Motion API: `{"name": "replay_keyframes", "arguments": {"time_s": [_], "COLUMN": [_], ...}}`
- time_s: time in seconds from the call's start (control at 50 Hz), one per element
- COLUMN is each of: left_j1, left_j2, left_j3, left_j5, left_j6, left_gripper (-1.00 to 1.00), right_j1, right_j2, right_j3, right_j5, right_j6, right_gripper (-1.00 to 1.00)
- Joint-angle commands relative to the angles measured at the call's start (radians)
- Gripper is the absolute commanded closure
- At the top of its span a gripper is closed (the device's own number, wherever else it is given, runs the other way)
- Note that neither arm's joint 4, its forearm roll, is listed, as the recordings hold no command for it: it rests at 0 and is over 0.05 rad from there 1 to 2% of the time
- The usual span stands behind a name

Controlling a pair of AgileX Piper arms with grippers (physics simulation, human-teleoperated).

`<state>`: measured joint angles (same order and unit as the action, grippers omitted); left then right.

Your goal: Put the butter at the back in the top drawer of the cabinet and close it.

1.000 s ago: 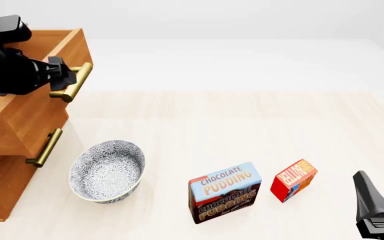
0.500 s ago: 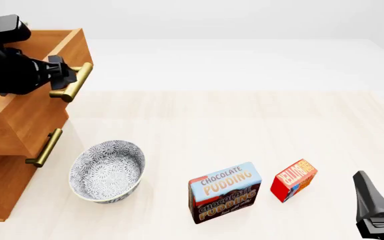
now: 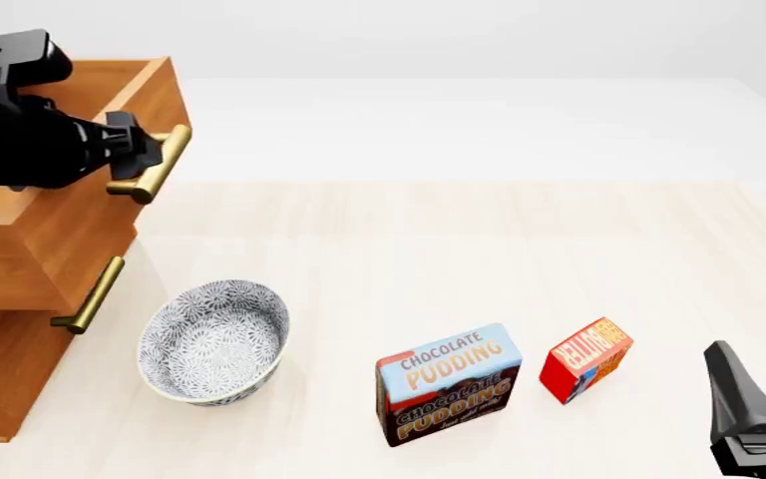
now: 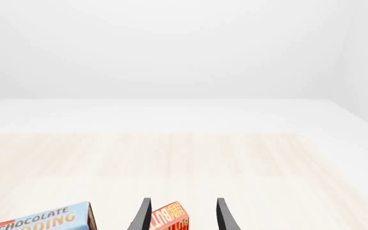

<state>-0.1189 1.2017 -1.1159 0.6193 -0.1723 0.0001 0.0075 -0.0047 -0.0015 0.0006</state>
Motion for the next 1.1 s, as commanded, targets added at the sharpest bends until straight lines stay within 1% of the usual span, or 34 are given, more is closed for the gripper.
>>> {"name": "replay_keyframes", "arguments": {"time_s": [0.02,0.42,0.76,0.84,0.96,1.1], "left_j1": [-0.013,-0.032,-0.064,-0.085,-0.108,-0.126], "left_j2": [0.040,0.060,0.067,0.065,0.078,0.085], "left_j3": [0.029,0.041,0.050,0.055,0.073,0.073], "left_j5": [0.002,-0.011,-0.015,-0.020,-0.036,-0.040], "left_j6": [0.002,0.016,0.031,0.016,0.022,0.019], "left_gripper": [-1.00,-1.00,-1.00,-1.00,-1.00,-1.00], "right_j1": [0.000,0.000,0.000,0.000,0.000,0.000], "right_j2": [0.000,0.000,0.000,0.000,0.000,0.000], "right_j3": [0.000,0.000,0.000,0.000,0.000,0.000], "right_j5": [0.000,0.000,0.000,0.000,0.000,0.000], "right_j6": [0.000,0.000,0.000,0.000,0.000,0.000], "right_gripper": [-1.00,-1.00,-1.00,-1.00,-1.00,-1.00]}}
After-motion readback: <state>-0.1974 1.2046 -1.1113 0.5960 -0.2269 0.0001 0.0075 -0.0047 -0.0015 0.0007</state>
